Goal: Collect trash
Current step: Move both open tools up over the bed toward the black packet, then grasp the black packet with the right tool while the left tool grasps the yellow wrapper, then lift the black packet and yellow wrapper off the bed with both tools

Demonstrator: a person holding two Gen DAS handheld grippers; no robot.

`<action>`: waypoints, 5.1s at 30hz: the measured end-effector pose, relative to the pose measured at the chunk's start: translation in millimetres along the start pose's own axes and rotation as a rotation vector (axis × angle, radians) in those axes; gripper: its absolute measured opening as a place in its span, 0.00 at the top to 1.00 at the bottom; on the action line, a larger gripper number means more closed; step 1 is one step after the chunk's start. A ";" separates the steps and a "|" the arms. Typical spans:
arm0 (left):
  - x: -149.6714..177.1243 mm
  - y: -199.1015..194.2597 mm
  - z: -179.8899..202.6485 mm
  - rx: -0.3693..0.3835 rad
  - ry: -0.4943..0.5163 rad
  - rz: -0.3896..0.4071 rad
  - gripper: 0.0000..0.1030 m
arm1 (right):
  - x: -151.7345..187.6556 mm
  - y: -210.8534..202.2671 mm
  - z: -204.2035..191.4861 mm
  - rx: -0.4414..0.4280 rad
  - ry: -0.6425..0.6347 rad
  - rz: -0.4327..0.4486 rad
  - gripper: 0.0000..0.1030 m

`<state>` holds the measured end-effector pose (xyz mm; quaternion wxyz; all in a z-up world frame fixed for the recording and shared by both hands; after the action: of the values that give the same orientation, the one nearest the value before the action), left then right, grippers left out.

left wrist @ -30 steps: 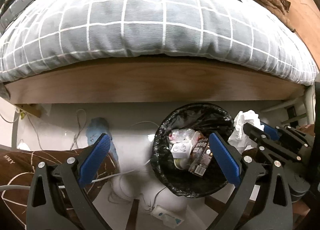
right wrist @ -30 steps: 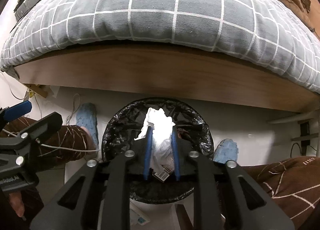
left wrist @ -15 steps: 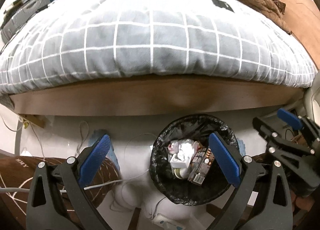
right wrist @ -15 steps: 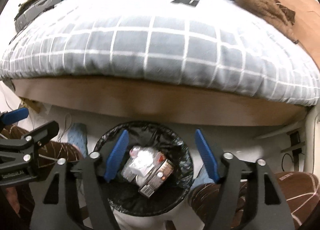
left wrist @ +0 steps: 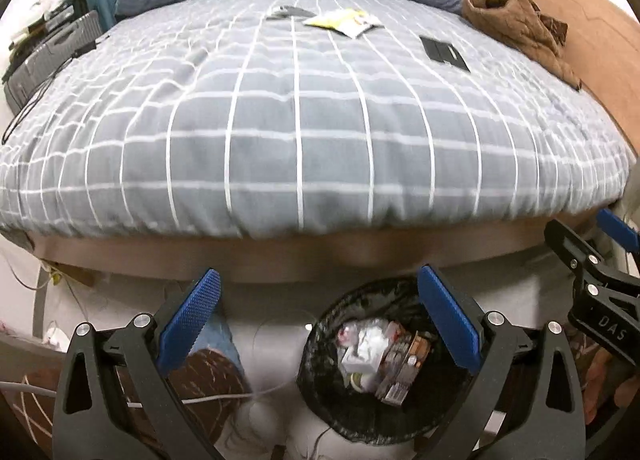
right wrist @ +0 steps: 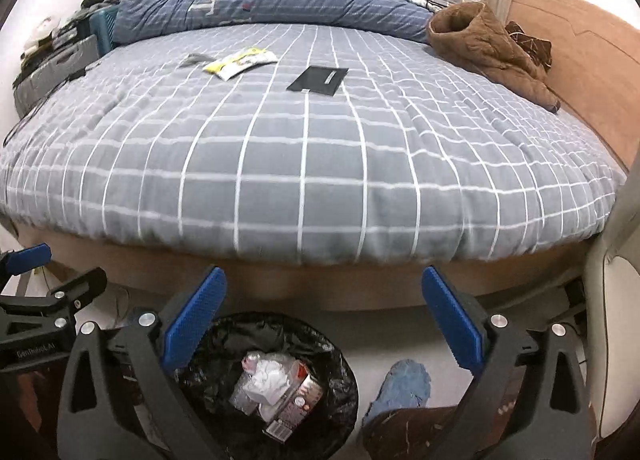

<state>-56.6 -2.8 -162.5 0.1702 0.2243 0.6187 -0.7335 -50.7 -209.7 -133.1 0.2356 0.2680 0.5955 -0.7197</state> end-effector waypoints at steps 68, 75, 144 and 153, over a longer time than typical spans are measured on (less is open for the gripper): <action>-295.8 193.3 15.9 0.071 0.077 0.023 0.11 | -196.5 207.0 -42.6 -0.086 -0.077 -0.090 0.36; -295.6 197.9 19.0 0.050 0.118 0.015 0.28 | -190.1 208.0 -44.0 -0.127 -0.083 -0.113 0.46; -215.1 63.0 50.2 0.122 0.086 0.118 0.80 | -172.3 93.4 -23.2 -0.122 -0.060 0.043 0.74; -190.3 39.4 34.9 0.116 0.037 0.115 0.80 | -160.4 67.4 -28.5 -0.122 -0.075 0.054 0.74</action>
<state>120.2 -49.4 -87.9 0.1872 0.2825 0.5641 -0.7530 116.2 -190.6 -79.7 0.2929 0.2419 0.6215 -0.6851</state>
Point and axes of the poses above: each gripper's, at about its wrist camera, not at the fingertips, and y roughly the way its jaws point, z to its right, x to its underside, the point moved 8 cm from there along y, roughly the way its jaws point, and after that the axes turned 5 degrees about x, right-handed, at the moved point
